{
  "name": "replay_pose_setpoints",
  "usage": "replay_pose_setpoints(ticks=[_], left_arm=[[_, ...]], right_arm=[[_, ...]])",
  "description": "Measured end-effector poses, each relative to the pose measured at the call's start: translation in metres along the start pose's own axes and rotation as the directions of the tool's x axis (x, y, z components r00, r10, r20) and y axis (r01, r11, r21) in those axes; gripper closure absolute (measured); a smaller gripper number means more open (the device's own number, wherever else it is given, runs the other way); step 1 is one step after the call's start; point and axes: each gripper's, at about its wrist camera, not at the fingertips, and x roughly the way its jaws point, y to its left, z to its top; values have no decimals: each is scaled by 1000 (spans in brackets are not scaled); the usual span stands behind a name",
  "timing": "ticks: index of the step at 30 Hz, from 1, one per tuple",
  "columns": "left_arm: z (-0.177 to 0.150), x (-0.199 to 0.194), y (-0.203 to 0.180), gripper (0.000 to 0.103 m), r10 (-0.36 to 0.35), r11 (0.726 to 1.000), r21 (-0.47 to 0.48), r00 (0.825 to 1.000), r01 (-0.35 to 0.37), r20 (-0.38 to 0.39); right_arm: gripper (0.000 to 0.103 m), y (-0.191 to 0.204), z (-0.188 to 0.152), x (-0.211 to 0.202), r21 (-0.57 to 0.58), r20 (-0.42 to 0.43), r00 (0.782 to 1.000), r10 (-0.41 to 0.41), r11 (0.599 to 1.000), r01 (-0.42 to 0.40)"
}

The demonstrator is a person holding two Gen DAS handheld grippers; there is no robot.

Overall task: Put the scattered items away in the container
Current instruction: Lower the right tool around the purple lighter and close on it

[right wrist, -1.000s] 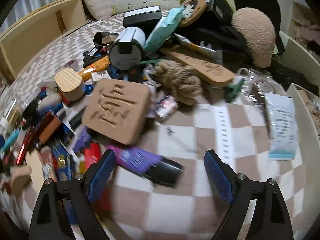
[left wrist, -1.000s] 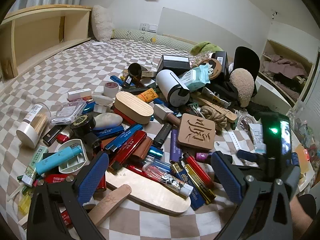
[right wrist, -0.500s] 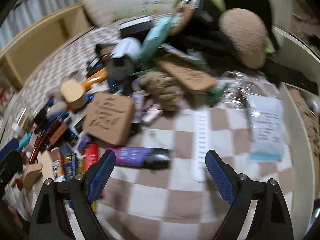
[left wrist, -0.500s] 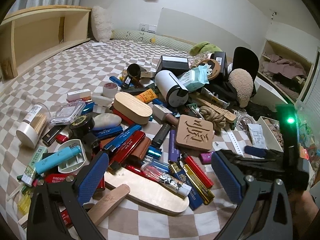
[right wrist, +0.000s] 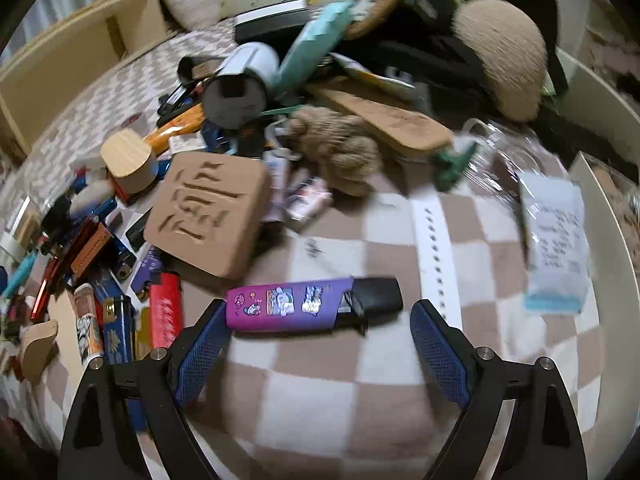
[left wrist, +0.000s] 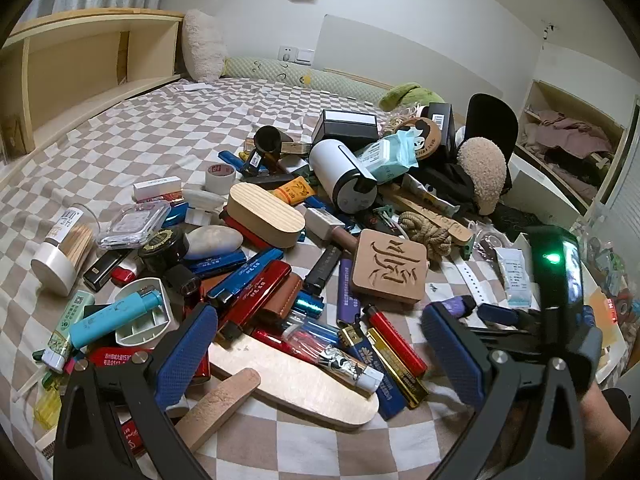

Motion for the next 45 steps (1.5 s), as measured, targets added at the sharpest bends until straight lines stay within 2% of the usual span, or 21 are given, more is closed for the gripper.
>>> replay_pose_setpoints(ticks=[5,9,22,24,25,28,31,35,41,45], left_arm=[[-2,1,-6,0,-2,1000,14,1000,2,-1],[-5,5,-9,0,2,1000,30,1000,-1,-18],[-7,14,-20,0,-3,998,64,999,6,-38],[-7,15,-22,0,-4,998,67,999,7,-37],[-7,16,-24,0,-12,997,71,999,14,-37],[-4,22,-29,0,-40,996,84,999,43,-35],[2,30,-41,0,-70,990,117,997,73,-28],[9,45,-57,0,-121,979,158,991,128,-55],[12,73,-73,0,-63,968,236,993,85,-98],[13,90,-80,0,-50,962,259,990,84,-134]], right_arm=[[12,-27,-7,-11,55,35,990,135,989,-137],[12,-30,-7,-12,32,33,984,173,984,-174],[12,1,-11,-1,-84,52,998,41,996,-36],[16,1,-11,0,-98,55,998,34,995,-29],[23,1,-11,0,-106,57,998,32,994,-26],[36,-3,-9,-1,-107,53,997,48,993,-43],[36,-10,-8,-3,-104,43,996,76,992,-72],[36,-18,-9,-9,-76,41,995,96,993,-92],[36,-30,-11,-17,-26,42,992,118,993,-117],[36,-37,-14,-23,-11,31,994,103,995,-102]])
